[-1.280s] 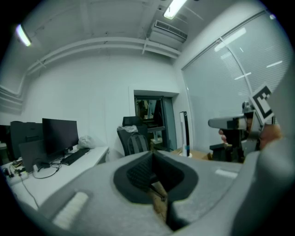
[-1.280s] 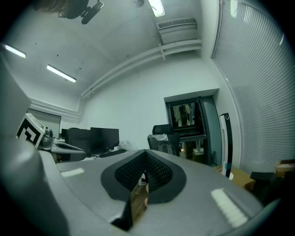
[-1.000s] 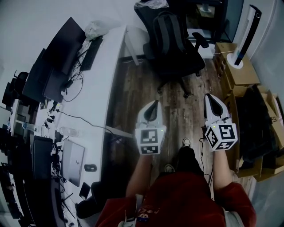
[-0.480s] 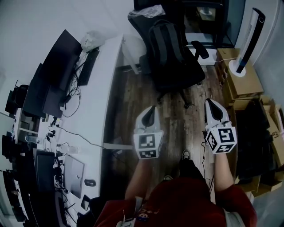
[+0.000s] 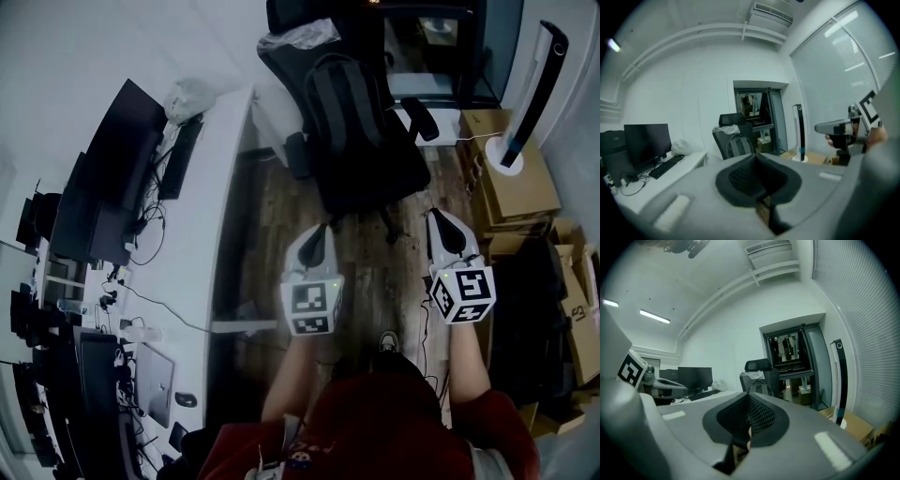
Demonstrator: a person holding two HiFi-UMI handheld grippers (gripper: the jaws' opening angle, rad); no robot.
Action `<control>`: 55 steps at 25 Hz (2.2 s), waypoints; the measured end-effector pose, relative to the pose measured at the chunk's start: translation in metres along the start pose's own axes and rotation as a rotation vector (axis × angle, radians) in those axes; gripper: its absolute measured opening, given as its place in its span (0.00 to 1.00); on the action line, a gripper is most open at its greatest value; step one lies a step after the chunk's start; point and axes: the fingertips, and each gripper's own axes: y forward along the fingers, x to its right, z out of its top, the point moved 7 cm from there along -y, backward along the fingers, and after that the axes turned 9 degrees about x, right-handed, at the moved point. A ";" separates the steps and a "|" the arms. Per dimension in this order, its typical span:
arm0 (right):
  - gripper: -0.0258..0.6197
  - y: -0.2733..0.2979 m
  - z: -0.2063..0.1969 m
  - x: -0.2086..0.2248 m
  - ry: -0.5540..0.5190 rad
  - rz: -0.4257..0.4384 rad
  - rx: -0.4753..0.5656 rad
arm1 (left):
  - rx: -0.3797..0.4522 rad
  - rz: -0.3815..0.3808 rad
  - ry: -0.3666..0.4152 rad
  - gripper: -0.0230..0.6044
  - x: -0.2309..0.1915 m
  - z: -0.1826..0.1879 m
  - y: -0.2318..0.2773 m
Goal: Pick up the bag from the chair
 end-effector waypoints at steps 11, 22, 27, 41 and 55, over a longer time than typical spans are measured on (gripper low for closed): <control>0.04 0.036 0.011 0.030 -0.030 0.043 0.015 | 0.022 0.031 0.011 0.03 0.000 0.013 0.043; 0.04 0.094 0.000 0.036 -0.072 0.035 -0.007 | 0.019 0.039 -0.007 0.03 -0.038 -0.005 0.092; 0.04 0.143 -0.003 0.036 -0.096 0.038 -0.024 | 0.023 0.035 -0.023 0.03 -0.070 -0.009 0.131; 0.04 0.305 -0.031 0.030 -0.119 0.028 -0.107 | -0.011 0.012 -0.075 0.03 -0.176 -0.037 0.251; 0.04 0.405 -0.039 0.039 -0.148 -0.010 -0.147 | -0.033 -0.033 -0.105 0.03 -0.236 -0.049 0.341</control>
